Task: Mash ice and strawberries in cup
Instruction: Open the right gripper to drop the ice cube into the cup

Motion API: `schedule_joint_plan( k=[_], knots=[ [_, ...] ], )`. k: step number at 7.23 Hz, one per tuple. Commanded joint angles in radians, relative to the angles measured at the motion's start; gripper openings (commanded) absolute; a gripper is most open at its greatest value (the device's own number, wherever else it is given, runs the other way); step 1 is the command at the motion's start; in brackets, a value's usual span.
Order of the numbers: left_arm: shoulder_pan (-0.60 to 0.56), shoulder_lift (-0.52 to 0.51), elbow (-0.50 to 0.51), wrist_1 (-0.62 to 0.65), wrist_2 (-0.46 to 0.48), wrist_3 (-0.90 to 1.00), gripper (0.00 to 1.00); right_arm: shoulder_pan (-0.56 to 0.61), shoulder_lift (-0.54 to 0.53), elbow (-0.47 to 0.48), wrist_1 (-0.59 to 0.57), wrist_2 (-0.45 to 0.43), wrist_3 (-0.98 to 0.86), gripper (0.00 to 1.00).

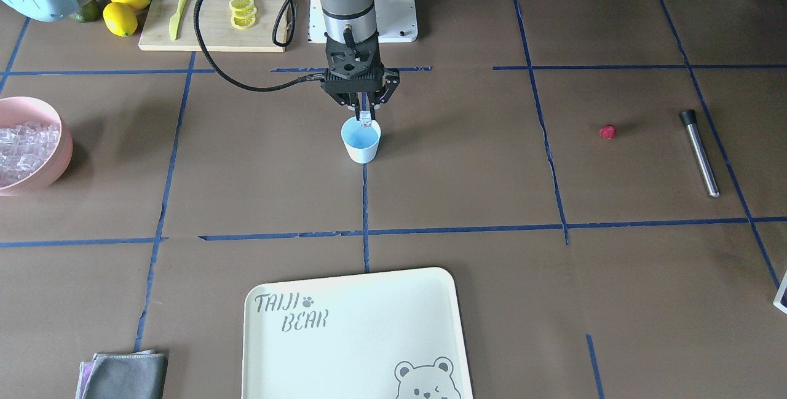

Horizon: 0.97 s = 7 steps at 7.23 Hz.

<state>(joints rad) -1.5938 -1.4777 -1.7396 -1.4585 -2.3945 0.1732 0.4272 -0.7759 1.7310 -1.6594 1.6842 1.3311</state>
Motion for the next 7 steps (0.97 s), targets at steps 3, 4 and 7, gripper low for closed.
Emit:
schedule_joint_plan(
  k=[3, 4, 7],
  knots=[
    [0.0, 0.004, -0.006, 0.001, -0.002, 0.0, 1.0, -0.037, -0.039, -0.007, 0.001, -0.015, 0.0, 0.71],
    [0.0, 0.004, -0.009, 0.001, -0.002, 0.0, 1.0, -0.044, -0.034, -0.007, 0.001, -0.033, 0.0, 0.98],
    [0.0, 0.004, -0.009, 0.001, -0.002, 0.0, 1.0, -0.032, -0.037, 0.004, 0.0, -0.026, -0.015, 0.99]
  ],
)
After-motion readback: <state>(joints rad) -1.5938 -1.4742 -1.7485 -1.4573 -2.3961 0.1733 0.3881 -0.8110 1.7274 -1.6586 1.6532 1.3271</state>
